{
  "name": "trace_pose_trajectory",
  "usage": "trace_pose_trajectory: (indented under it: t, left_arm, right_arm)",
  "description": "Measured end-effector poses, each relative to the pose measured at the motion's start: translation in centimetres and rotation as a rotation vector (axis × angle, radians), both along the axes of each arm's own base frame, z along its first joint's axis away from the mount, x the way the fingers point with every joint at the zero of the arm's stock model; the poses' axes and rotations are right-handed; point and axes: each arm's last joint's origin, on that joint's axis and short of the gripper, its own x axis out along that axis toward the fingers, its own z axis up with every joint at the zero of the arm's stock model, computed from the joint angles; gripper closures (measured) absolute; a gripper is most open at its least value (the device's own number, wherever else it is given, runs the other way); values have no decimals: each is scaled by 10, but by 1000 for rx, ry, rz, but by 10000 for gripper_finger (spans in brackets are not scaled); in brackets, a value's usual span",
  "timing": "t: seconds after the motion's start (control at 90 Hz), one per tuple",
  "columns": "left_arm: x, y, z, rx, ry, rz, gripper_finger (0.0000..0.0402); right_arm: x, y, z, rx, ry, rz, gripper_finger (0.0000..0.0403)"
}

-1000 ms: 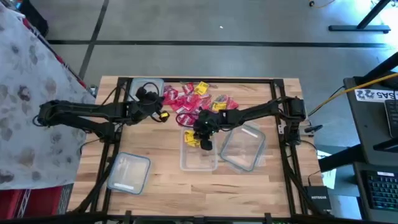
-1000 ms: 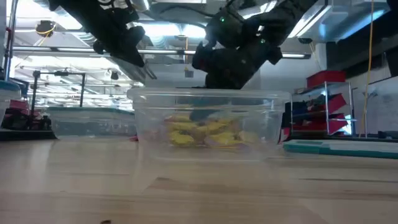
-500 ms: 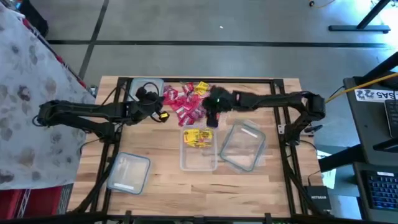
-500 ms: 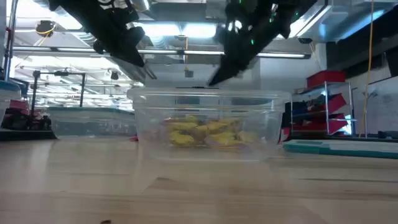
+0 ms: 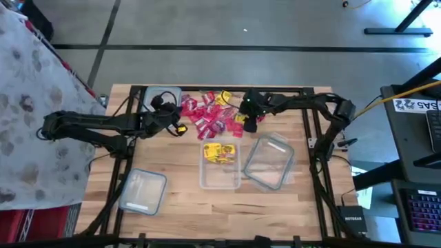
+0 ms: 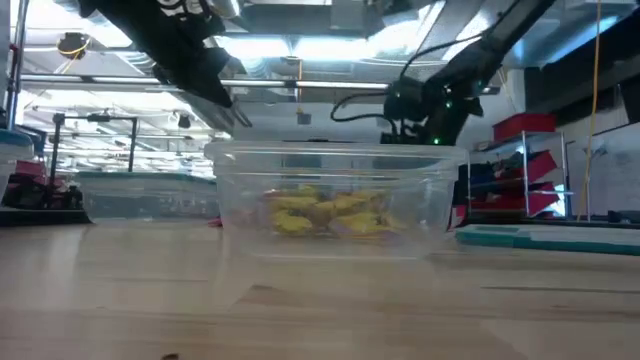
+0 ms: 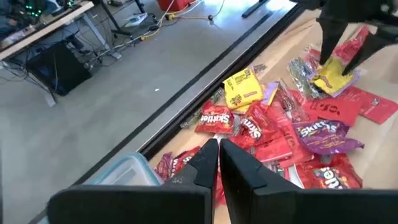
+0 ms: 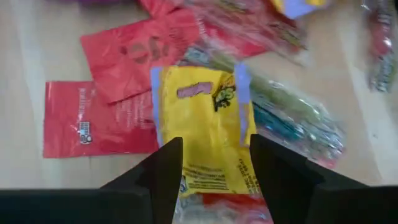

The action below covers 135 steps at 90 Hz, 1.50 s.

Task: Sort candy
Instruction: Put the yellow candy into the right transparent bin

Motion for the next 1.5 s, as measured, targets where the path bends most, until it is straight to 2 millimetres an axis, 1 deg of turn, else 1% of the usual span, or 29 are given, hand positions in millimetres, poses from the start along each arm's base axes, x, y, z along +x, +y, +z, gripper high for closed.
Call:
trace_pose_trajectory:
  t: [0.067,0.144,0.256,0.3,0.356,0.411,0.5,0.6,0.689,0.778,0.878,0.978,1.056,1.156,1.267,1.367,1.433,1.5]
  left_arm:
    - [0,0,0,-1,6,0,402]
    - [0,0,-1,-4,3,3,402]
    - [0,0,-1,-6,1,4,402]
    - [0,0,-1,-7,-2,5,402]
    - [0,0,-1,-8,-1,5,402]
    - [0,0,0,-7,-4,5,402]
    - [0,0,-1,-8,-3,5,402]
    - [0,0,-1,-6,0,4,402]
    - [0,0,-1,-5,1,3,402]
    - [0,0,-1,-6,0,4,402]
    - [0,0,-1,-8,-3,5,402]
    - [0,0,-1,-9,-5,6,402]
    - [0,0,-1,-9,-5,6,402]
    - [0,0,0,-9,-5,4,402]
    - [0,-1,0,-13,-11,6,402]
    - [0,-1,-1,-17,-17,10,402]
    - [0,-1,-1,-19,-18,11,402]
    - [0,-1,-1,-19,-18,11,402]
  right_arm:
    - [0,-1,-4,4,11,0,257]
    - [1,-1,-3,8,2,-12,293]
    - [4,-1,6,-5,-17,-8,373]
    - [7,0,14,-21,-36,-4,390]
    - [9,3,26,-37,-44,2,390]
    - [12,7,43,-48,-68,15,386]
    - [20,19,70,-27,-107,68,390]
    - [34,40,93,64,-191,183,400]
    - [45,64,101,158,-265,322,398]
    - [54,90,102,188,-289,416,396]
    - [60,117,97,211,-264,472,396]
    - [65,133,89,241,-232,480,395]
    - [66,141,80,220,-159,444,395]
    - [67,147,66,154,-65,408,395]
    - [71,146,56,128,-40,390,395]
    - [72,143,51,98,-21,369,394]
    - [72,140,51,72,-15,346,383]
    - [72,139,51,68,-9,341,361]
